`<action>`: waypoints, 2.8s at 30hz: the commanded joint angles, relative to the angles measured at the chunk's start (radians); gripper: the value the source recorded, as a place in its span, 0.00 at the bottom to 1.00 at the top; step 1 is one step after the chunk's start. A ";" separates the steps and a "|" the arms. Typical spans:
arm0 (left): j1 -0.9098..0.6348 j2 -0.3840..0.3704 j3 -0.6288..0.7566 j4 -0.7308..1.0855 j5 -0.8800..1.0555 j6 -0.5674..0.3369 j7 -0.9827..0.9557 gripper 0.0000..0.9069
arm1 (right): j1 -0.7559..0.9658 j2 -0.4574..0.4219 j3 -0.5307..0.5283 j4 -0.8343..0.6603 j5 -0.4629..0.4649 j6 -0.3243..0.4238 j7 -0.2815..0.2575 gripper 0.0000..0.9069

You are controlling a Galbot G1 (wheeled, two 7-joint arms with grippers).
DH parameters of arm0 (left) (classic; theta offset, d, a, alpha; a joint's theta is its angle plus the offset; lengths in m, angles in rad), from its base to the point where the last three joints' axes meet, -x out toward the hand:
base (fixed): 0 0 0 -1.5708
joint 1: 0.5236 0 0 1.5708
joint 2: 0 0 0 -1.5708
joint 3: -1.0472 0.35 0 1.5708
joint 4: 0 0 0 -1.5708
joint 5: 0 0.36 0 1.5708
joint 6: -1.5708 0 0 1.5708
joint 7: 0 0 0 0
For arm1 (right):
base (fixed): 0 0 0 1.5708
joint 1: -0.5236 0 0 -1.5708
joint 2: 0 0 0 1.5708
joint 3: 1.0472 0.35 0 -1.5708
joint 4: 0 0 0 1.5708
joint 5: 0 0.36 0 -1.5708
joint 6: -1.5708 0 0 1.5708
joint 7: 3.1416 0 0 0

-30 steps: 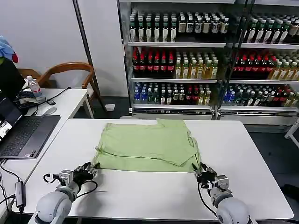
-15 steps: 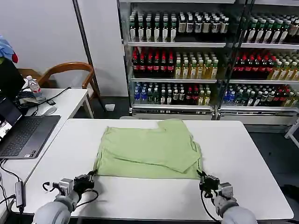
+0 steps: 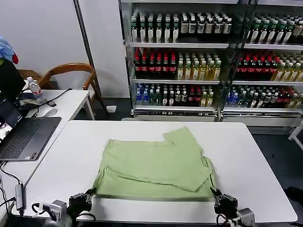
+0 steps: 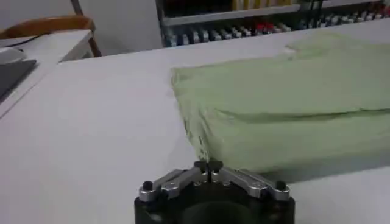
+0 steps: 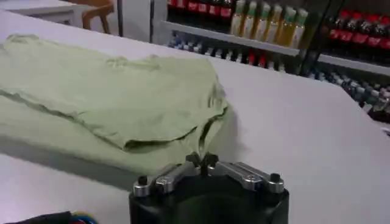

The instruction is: Fold and organize the clothes.

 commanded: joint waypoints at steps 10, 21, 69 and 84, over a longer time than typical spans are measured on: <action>-0.048 0.132 -0.120 -0.084 -0.078 -0.020 -0.006 1.00 | 0.137 -0.064 0.090 0.169 0.095 -0.097 0.010 1.00; -0.555 0.121 0.141 0.270 -0.154 -0.034 0.006 1.00 | 0.922 0.074 -0.351 -0.396 0.171 -0.174 0.124 1.00; -0.924 0.005 0.451 0.769 -0.141 -0.121 0.048 0.18 | 1.366 0.459 -0.415 -1.309 0.088 0.008 0.022 0.06; -0.957 -0.014 0.471 0.837 -0.144 -0.119 0.042 0.07 | 1.355 0.450 -0.421 -1.300 0.102 -0.011 0.003 0.00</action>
